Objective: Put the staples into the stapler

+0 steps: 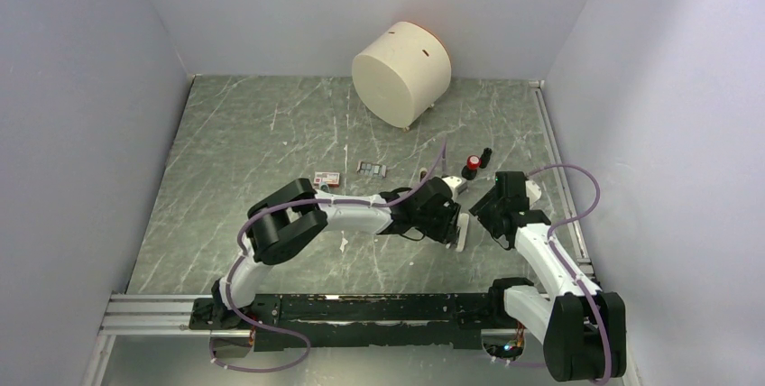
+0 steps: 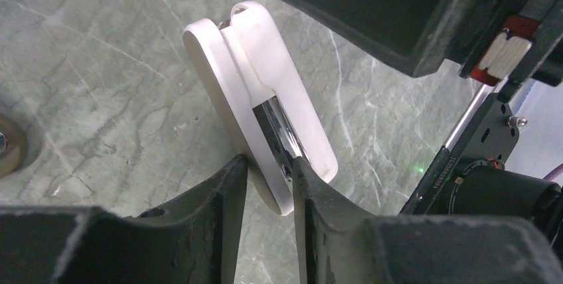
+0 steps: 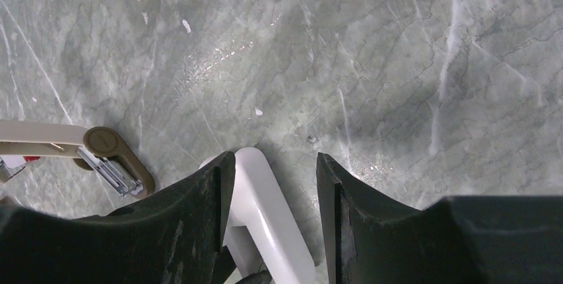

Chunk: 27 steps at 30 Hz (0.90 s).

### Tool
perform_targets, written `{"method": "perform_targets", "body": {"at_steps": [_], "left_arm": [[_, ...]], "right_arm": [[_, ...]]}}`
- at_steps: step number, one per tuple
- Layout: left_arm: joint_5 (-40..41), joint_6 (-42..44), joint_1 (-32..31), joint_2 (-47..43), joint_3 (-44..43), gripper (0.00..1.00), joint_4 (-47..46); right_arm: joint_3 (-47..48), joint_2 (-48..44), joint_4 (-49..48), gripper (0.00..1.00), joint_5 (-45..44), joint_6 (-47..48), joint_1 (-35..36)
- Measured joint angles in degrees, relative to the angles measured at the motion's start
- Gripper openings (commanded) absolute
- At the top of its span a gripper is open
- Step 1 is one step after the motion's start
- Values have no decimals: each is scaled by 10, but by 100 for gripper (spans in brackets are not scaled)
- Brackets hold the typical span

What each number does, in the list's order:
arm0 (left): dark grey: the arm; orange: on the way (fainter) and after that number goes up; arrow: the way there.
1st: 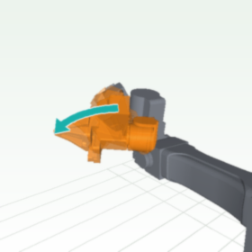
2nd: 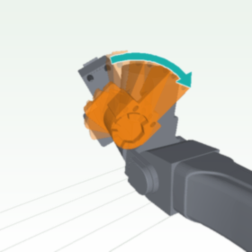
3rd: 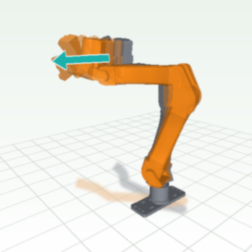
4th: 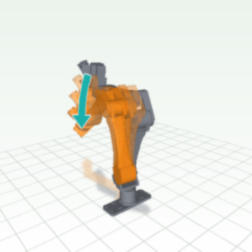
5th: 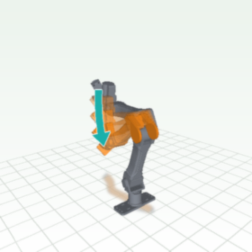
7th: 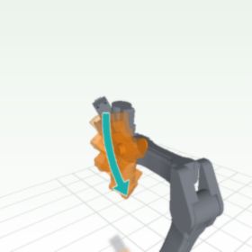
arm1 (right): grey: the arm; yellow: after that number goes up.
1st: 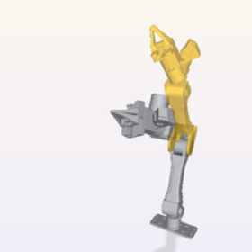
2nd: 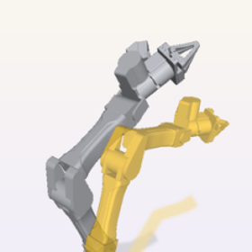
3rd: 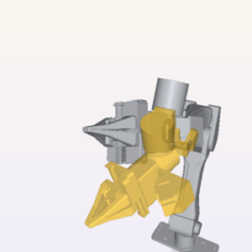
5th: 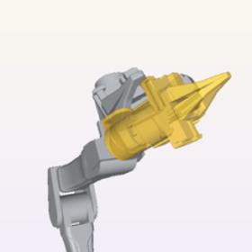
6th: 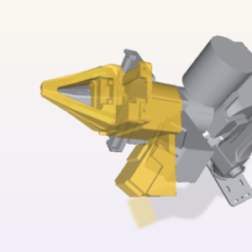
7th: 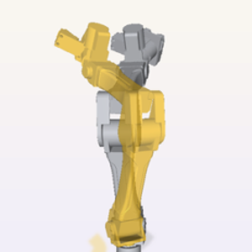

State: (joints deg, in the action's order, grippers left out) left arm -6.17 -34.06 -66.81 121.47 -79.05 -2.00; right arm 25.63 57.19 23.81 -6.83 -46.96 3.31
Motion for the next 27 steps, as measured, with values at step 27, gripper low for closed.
{"method": "perform_targets", "body": {"at_steps": [27], "left_arm": [[14,-35,42,-170,231,5,-31]], "right_arm": [[27,-1,5,51,121,83,-1]]}}
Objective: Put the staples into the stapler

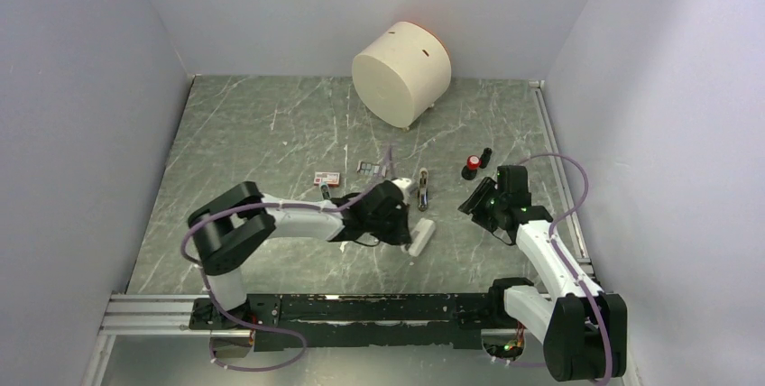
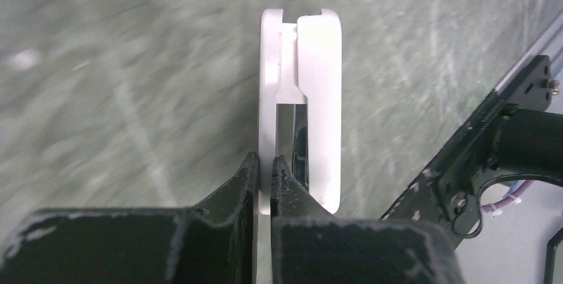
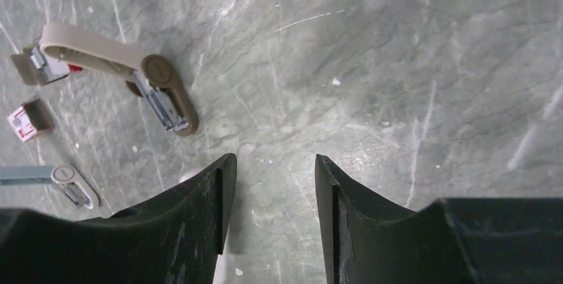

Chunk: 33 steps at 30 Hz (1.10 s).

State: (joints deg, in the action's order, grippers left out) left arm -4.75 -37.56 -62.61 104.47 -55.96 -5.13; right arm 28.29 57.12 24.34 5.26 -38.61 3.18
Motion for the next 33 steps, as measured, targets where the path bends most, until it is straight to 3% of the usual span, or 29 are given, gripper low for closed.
{"method": "perform_targets", "body": {"at_steps": [5,10,14,18,22,28,33], "left_arm": [[5,-40,58,-84,105,5,-13],[-5,-100,106,-132,183,10,-58],[-6,-135,109,-135,202,18,-83],[-5,-156,111,-138,212,18,-87],[-2,-170,112,-141,223,19,-87],[0,-181,112,-156,242,32,-84],[5,-180,112,-191,261,35,-63]], "right_arm": [[0,0,-9,51,22,3,25],[6,9,-14,51,6,-14,108],[23,28,-18,52,-31,-43,205],[34,49,-25,54,-60,-70,274],[50,90,-36,57,-74,-81,334],[84,144,-52,61,-76,-82,416],[120,184,-58,61,-94,-86,478]]}}
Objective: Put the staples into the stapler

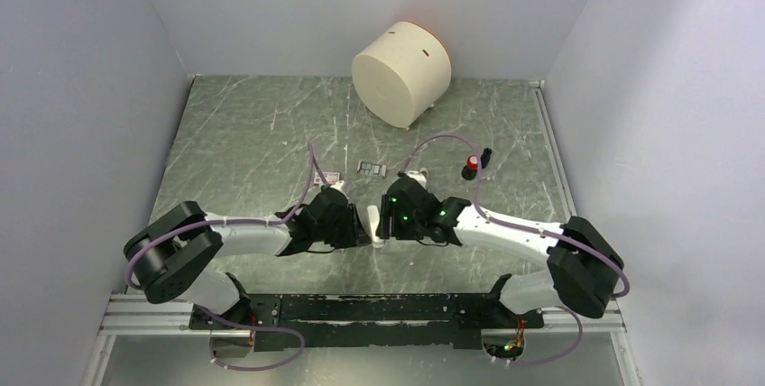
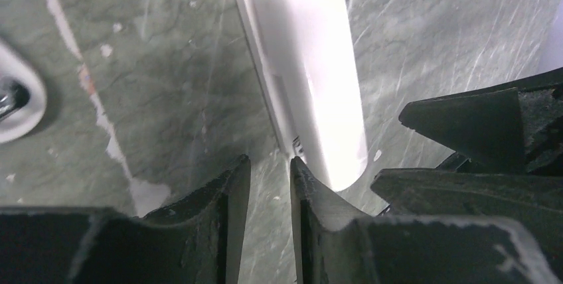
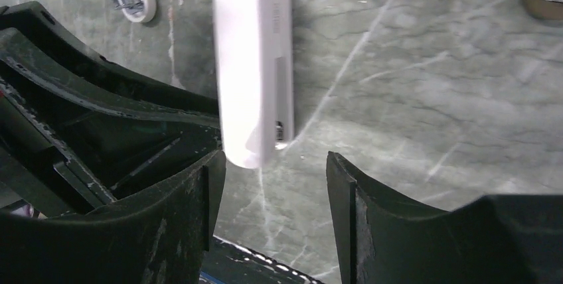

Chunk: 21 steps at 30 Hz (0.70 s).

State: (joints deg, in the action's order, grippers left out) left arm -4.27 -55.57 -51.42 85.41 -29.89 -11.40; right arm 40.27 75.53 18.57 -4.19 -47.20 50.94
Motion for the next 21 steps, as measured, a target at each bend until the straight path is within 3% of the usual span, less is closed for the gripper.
{"method": "perform_targets", "body": {"at_steps": [10,17,21], "left_arm": [[31,6,0,-85,42,38,55],[66,15,0,-146,50,58,88],[80,18,0,-185,59,69,100]], "right_arm": [[78,99,16,60,-79,-4,87],[149,185,87,44,-174,-24,141],[157,204,124,45,-218,-50,165]]}}
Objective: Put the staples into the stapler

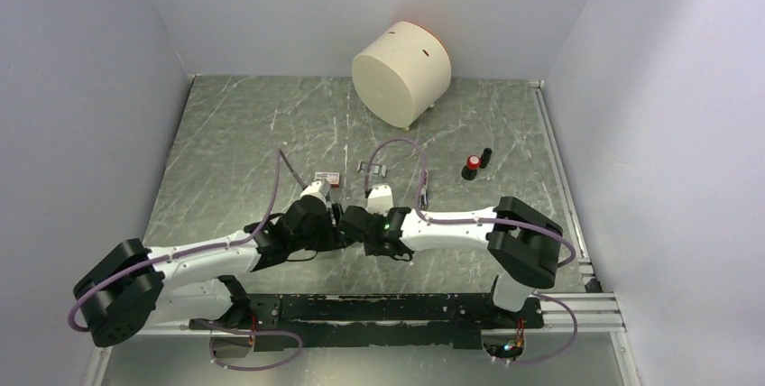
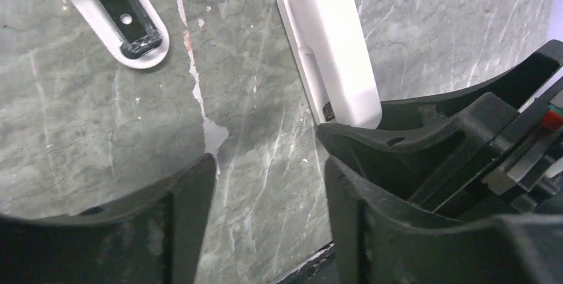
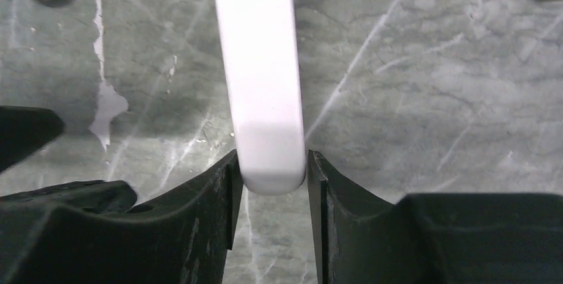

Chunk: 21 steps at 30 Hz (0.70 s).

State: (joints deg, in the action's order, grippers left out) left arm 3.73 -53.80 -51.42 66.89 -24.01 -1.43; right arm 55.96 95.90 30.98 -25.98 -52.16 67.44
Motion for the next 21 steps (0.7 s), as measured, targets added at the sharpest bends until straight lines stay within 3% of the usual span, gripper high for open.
{"method": "perform_targets", "body": {"at_steps": [2,8,13,15,18,21], "left_arm": [[4,0,0,-21,12,78,0],[14,-5,0,-36,35,76,10],[30,-8,0,-71,54,75,13],[35,-10,0,-89,60,78,14],[40,-11,0,-112,63,90,15],[44,-12,0,-127,63,89,15]], "right_arm": [[0,0,18,47,-16,-14,10],[-10,-21,27,49,-35,-29,20],[-12,-44,16,43,-40,-23,20],[-12,-48,9,40,-40,-15,20],[-13,-51,0,35,-36,-5,20],[-13,-51,-1,34,-35,1,20]]}}
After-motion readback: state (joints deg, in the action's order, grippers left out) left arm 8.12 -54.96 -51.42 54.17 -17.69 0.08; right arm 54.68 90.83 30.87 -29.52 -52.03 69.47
